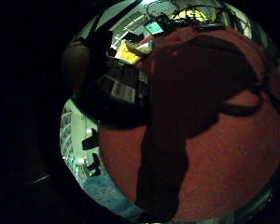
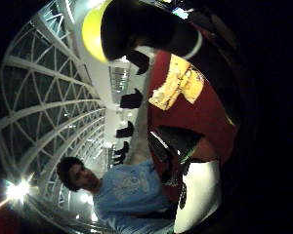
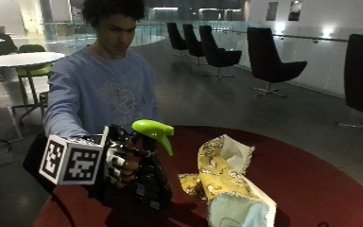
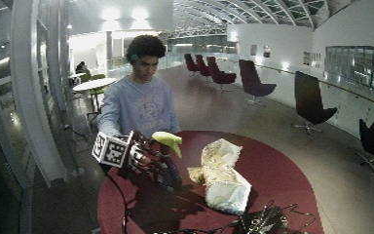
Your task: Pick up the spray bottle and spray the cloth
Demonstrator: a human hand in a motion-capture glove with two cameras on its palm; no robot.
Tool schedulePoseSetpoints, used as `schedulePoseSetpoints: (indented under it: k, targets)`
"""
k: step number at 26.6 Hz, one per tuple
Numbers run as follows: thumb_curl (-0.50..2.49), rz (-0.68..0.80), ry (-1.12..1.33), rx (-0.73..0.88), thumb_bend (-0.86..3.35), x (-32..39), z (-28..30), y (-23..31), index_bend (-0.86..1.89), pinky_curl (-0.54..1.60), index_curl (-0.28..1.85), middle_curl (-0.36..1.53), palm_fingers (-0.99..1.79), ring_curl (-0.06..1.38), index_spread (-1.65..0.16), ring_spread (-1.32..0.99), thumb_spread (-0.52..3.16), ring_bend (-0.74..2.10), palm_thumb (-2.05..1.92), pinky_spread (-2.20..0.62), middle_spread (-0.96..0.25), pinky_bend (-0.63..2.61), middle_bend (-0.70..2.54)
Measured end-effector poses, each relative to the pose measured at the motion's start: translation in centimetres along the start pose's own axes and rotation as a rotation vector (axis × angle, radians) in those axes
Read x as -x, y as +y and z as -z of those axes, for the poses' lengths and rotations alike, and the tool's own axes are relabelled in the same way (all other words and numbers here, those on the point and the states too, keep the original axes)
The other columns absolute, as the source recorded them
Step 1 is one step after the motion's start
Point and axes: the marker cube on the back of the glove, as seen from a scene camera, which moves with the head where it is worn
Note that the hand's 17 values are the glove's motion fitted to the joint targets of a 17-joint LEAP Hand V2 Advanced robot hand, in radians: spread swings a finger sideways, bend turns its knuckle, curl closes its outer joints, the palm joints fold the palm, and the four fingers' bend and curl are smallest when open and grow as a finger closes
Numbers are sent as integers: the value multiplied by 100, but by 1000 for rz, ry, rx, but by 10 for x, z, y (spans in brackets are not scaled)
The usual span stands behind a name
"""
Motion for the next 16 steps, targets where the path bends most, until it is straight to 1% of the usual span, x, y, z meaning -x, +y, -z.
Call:
schedulePoseSetpoints:
  k: [6,9,12,14,16]
  targets:
    - [29,45,-204,54,-1,-15,-28,-35,10,35,19,36,65,34,-37,-6,96,47,64,14,-8,36,25]
    - [30,50,-269,46,-1,-18,-38,-42,15,34,21,38,69,33,-37,-6,95,43,67,15,-8,32,29]
    - [32,47,-249,2,2,-18,-39,-44,19,32,24,39,75,32,-36,-5,95,39,74,16,-9,25,32]
    - [35,61,-207,-24,4,-16,-38,-45,28,31,28,39,84,31,-34,-6,96,36,81,16,-9,20,31]
    - [37,80,-170,-47,6,-14,-36,-45,27,30,28,39,92,30,-32,-7,96,35,86,16,-10,18,33]
